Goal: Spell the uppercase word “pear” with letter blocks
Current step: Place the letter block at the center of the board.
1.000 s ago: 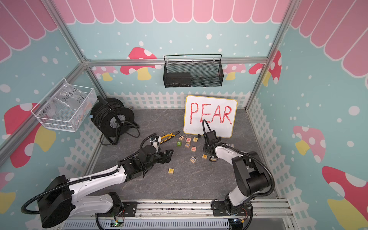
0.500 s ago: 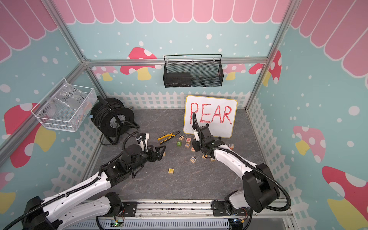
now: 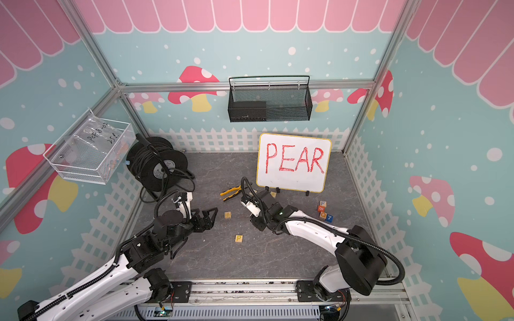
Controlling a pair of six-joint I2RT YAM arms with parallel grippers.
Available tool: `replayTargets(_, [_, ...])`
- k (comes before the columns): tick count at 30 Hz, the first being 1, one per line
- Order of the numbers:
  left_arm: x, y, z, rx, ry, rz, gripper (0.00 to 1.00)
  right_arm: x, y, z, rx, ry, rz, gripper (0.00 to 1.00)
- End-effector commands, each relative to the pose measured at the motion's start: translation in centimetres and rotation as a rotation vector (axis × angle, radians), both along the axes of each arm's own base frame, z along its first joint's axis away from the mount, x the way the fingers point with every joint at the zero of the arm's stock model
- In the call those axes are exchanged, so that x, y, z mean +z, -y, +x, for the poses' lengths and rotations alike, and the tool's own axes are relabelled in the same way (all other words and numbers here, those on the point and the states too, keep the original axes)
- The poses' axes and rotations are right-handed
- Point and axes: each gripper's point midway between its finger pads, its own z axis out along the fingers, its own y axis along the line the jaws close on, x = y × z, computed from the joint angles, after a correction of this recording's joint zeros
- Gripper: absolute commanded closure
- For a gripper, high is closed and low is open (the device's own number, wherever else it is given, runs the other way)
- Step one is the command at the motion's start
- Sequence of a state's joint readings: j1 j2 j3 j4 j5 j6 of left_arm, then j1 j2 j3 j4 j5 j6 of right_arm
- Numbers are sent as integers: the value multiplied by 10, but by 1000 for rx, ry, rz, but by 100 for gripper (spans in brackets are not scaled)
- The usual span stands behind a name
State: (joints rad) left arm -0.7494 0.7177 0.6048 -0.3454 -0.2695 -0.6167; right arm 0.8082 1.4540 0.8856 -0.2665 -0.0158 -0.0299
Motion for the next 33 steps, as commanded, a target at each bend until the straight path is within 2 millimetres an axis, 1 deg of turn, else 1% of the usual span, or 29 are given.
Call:
replayTargets(1, [10, -7, -2, 17, 7, 5, 4, -29, 1, -21, 71, -50, -113, 78])
replayTargets(4, [8, -8, -3, 21, 9, -14, 3, -41, -3, -35, 116, -77, -149, 78])
replayTargets(6, [8, -8, -3, 18, 10, -19, 3, -46, -4, -43, 146, -89, -172, 78])
replayTargets(12, [7, -8, -4, 17, 7, -15, 3, -54, -10, -60, 225, -122, -194, 78])
replayTargets(15, [8, -8, -4, 19, 11, -15, 3, -62, -12, -66, 256, -136, -228, 78])
replayTargets(18, [8, -10, -4, 27, 11, -20, 3, -70, -13, -68, 272, -142, -255, 79])
replayTargets(19, [8, -10, -4, 30, 10, -20, 3, -70, -14, -68, 275, -142, -254, 80])
replayTargets(24, [8, -12, -4, 39, 12, -19, 3, -74, -19, -71, 294, -145, -258, 80])
replayTargets(31, [7, -15, -4, 48, 12, -9, 3, -80, -27, -66, 324, -127, -283, 79])
replayTargets(33, [7, -17, -4, 56, 16, -8, 3, -82, -27, -63, 329, -125, -306, 79])
